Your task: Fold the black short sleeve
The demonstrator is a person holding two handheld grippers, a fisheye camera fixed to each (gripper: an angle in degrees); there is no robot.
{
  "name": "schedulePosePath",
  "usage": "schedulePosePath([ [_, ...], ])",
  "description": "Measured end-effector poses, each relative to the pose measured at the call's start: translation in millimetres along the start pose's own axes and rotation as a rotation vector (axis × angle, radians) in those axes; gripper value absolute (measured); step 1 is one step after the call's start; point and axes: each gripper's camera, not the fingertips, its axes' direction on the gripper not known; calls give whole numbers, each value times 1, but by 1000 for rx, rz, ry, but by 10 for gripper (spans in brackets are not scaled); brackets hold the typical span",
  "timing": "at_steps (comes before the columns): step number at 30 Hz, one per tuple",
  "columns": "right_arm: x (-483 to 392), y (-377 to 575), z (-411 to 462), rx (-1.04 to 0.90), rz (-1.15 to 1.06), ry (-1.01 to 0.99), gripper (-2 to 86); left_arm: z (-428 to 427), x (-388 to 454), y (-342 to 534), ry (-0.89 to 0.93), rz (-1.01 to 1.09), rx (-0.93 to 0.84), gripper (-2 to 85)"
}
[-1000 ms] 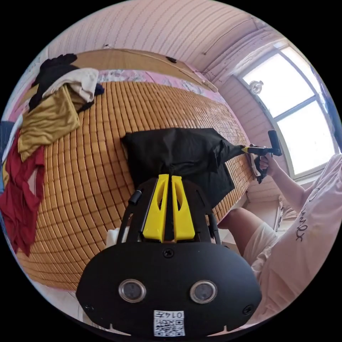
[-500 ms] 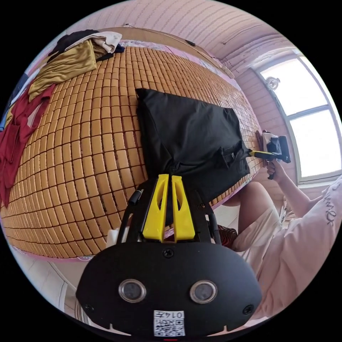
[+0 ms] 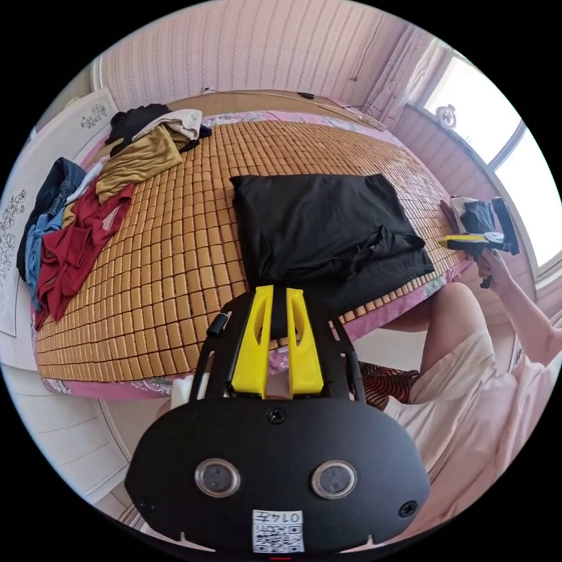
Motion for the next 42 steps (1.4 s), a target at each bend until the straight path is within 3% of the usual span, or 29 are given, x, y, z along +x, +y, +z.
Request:
schedulePosePath([
  [4,-38,-32,29,-5,-81,-18,65,25,36,-6,33,65,-37,64],
  [9,-64,-76,81,-69,-46,155,120,59,71,-26,18,139,-83,82],
  [11,-65,-82,94,-81,-41,129,111,72,75,-29,3,142,-112,75],
  [15,-60,-81,115,-133,-38,84,15,89,73,-19,6,141,-178,9],
  [21,-65,-39,88,-66,-177,-141,0,72,75,12,31,193,-130,-9],
  [28,-64,-9,102,-184,-191,-160,-4,61,69,31,95,186,-121,-5],
  [32,-85,-35,89,-104,-242,-52,-3,53,82,18,75,243,-63,-2],
  [39,-137,-64,146,-309,-371,104,-4,104,108,-5,71,269,-122,43],
  [42,-146,-60,145,-258,-391,141,-5,112,108,6,48,298,-133,37],
])
